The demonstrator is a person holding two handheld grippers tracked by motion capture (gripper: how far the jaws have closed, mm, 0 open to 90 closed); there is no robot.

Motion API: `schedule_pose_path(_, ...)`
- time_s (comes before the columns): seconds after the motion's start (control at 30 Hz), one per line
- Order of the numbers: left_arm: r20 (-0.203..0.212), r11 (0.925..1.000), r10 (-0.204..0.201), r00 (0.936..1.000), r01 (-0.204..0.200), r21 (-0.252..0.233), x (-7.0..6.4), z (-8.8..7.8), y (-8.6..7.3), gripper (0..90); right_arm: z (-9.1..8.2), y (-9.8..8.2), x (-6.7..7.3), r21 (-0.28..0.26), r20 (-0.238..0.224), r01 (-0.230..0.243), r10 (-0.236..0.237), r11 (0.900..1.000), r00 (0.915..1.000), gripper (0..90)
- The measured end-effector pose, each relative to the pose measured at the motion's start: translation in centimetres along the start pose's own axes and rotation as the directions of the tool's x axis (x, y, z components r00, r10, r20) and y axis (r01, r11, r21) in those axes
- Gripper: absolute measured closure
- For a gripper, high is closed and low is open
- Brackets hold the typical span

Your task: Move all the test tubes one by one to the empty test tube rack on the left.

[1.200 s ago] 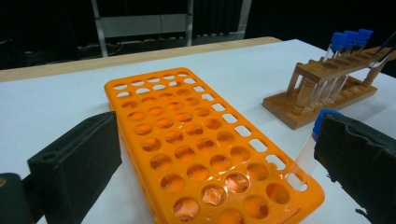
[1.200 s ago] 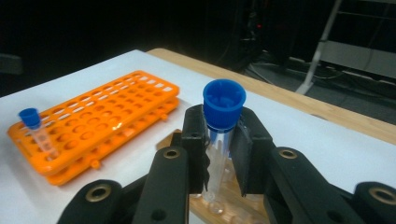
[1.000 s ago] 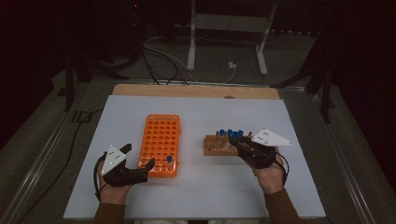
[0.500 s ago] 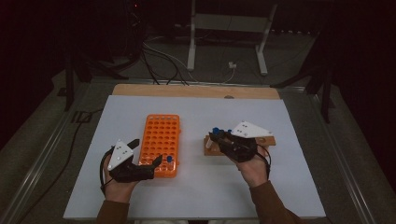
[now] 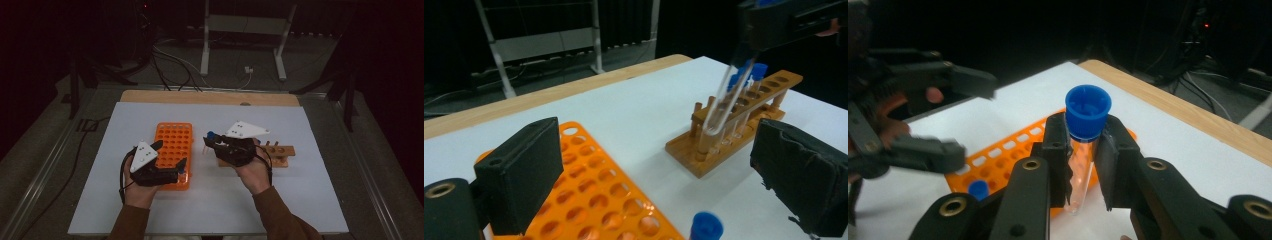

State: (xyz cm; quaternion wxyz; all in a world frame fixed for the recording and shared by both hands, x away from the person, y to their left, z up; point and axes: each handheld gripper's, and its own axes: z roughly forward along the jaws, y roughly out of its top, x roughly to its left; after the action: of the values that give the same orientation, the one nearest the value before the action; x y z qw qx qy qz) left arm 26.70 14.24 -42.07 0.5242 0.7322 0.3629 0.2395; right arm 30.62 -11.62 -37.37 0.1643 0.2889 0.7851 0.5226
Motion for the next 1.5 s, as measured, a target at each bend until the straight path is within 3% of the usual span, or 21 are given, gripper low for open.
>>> schedule_pose_path(0.17,0.048,0.9997,0.026,0.9985,-0.026,0.002,-0.5,0.8,0.5,26.0,0.9,0.6,0.5,-0.003,-0.028,-0.008,0.008,1.0,0.9996,76.6)
schedule_pose_path(0.37,0.056,0.9995,0.029,0.998,-0.028,-0.013,-1.0,1.7,1.1,35.4,1.6,1.2,1.2,0.002,-0.057,-0.004,0.004,1.0,0.9984,76.6)
schedule_pose_path(0.5,0.089,0.9988,0.045,0.995,-0.043,-0.024,-1.2,2.0,1.3,54.8,2.1,1.3,1.6,0.005,-0.07,-0.003,0.004,1.0,0.9975,76.6)
schedule_pose_path(0.6,0.105,0.9988,0.042,0.9936,-0.039,-0.03,-1.3,2.2,1.4,62.7,2.2,1.3,1.8,0.005,-0.08,-0.006,0.006,1.0,0.9968,76.5)
schedule_pose_path(0.83,0.111,0.9984,0.047,0.9927,-0.043,-0.037,-1.3,2.2,1.5,72.9,2.5,1.3,2.2,0.007,-0.09,-0.002,0.003,1.0,0.996,76.6)
schedule_pose_path(1.0,0.105,0.9967,0.076,0.9916,-0.073,-0.034,-1.4,2.2,1.6,77.8,2.5,1.3,2.1,0.008,-0.092,-0.004,0.004,1.0,0.9958,76.3)
schedule_pose_path(1.17,0.078,0.9978,0.057,0.9953,-0.054,-0.039,-0.7,2.3,1.6,78.0,2.0,1.3,1.5,-0.016,-0.109,-0.033,0.031,0.999,0.9936,51.4)
schedule_pose_path(1.4,0.055,0.9981,0.028,0.9981,-0.025,-0.057,0.3,1.6,1.5,78.1,1.1,0.4,0.8,-0.006,-0.015,-0.027,0.027,1.0,0.9995,15.6)
schedule_pose_path(1.5,0.051,0.9985,0.022,0.9985,-0.019,-0.052,0.6,1.4,1.3,78.1,0.9,-0.4,0.4,0.002,0.004,-0.031,0.031,1.0,0.9995,9.6)
